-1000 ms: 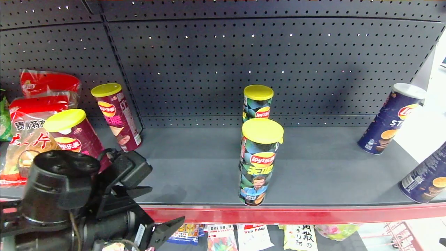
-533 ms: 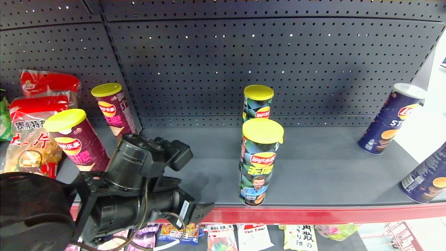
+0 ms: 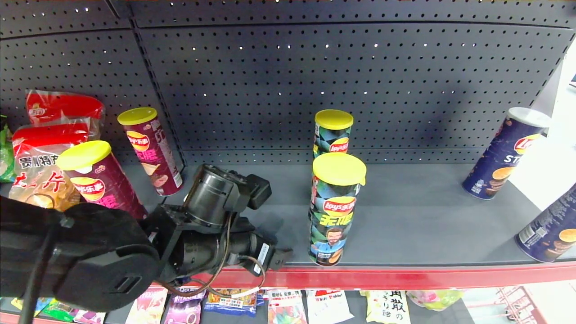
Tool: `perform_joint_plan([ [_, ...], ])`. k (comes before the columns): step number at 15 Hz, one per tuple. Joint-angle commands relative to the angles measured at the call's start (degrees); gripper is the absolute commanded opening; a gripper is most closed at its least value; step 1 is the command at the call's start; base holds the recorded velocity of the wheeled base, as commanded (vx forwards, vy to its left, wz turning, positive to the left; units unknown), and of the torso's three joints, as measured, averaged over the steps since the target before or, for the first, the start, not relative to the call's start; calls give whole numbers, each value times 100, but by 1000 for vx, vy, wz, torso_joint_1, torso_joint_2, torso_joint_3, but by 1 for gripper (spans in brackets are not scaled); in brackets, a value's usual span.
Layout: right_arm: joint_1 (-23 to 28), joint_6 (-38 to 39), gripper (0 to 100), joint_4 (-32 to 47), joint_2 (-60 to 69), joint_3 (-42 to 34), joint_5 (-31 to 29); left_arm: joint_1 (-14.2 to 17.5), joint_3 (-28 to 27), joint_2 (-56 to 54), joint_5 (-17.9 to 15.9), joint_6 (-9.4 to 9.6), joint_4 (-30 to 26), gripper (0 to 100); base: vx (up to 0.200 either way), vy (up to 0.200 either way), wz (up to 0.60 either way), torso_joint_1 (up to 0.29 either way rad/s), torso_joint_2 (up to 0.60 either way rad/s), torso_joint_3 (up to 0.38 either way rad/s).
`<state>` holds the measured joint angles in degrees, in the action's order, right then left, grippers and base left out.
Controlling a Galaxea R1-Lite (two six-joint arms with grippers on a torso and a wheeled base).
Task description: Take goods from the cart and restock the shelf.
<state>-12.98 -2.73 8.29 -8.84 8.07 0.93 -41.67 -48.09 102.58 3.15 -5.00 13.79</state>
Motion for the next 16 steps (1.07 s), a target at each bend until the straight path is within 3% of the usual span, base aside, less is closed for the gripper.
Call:
perform_joint_plan([
  [1,-2,-8,100,6,5,2,4,1,-69,139,2,-1,1,100,0,0,0,0,0,0],
  [8,-2,-8,100,6,22,10,4,-17,-658,552,46,-1,1,100,0,0,0,0,0,0],
  [16,-2,-8,100,6,49,2,4,-52,-807,640,55,-1,1,100,0,0,0,0,0,0],
])
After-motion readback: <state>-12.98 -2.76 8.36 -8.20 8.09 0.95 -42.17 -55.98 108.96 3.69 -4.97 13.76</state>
